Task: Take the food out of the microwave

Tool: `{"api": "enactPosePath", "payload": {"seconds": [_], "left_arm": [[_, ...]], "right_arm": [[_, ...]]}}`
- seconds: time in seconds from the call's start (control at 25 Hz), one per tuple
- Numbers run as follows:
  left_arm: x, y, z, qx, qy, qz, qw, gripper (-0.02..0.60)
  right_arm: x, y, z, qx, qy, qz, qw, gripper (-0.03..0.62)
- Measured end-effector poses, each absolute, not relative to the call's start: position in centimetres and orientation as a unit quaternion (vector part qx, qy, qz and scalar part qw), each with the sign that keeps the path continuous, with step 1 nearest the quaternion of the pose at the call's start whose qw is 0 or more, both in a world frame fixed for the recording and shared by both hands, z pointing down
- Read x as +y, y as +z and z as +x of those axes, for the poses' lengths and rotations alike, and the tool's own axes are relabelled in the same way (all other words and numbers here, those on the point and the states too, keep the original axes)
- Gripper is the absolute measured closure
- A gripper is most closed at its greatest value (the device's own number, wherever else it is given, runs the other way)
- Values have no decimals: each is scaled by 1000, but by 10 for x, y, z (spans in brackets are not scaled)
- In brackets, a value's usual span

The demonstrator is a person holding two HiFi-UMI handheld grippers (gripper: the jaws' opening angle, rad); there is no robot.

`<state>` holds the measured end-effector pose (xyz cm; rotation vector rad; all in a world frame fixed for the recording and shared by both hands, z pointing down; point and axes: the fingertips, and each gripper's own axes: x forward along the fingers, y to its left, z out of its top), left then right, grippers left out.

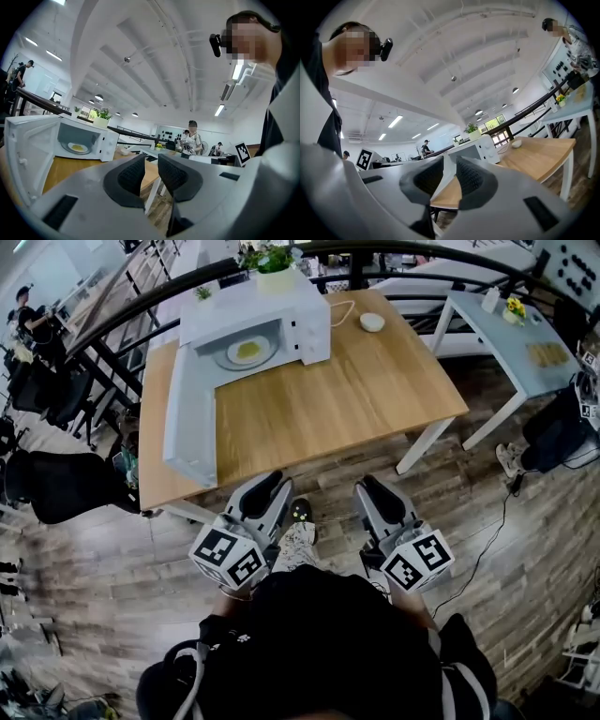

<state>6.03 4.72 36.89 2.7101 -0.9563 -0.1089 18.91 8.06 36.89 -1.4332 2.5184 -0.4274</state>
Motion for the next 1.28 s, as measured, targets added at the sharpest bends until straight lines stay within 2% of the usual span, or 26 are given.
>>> {"api": "enactPosePath", "payload": {"seconds": [0.32, 0.6, 1.28], "left_arm": [[-28, 369, 84, -307, -56, 941, 128, 509], [-110, 373, 79, -315, -61, 937, 142, 508], [-256, 406, 7, -402, -64, 892, 194, 488]], "right_arm": [[23, 367, 218, 838, -130, -521, 96, 519], [-54, 359, 216, 838, -125, -523, 91, 511], [-226, 376, 136, 867, -185, -460, 53, 488]]}}
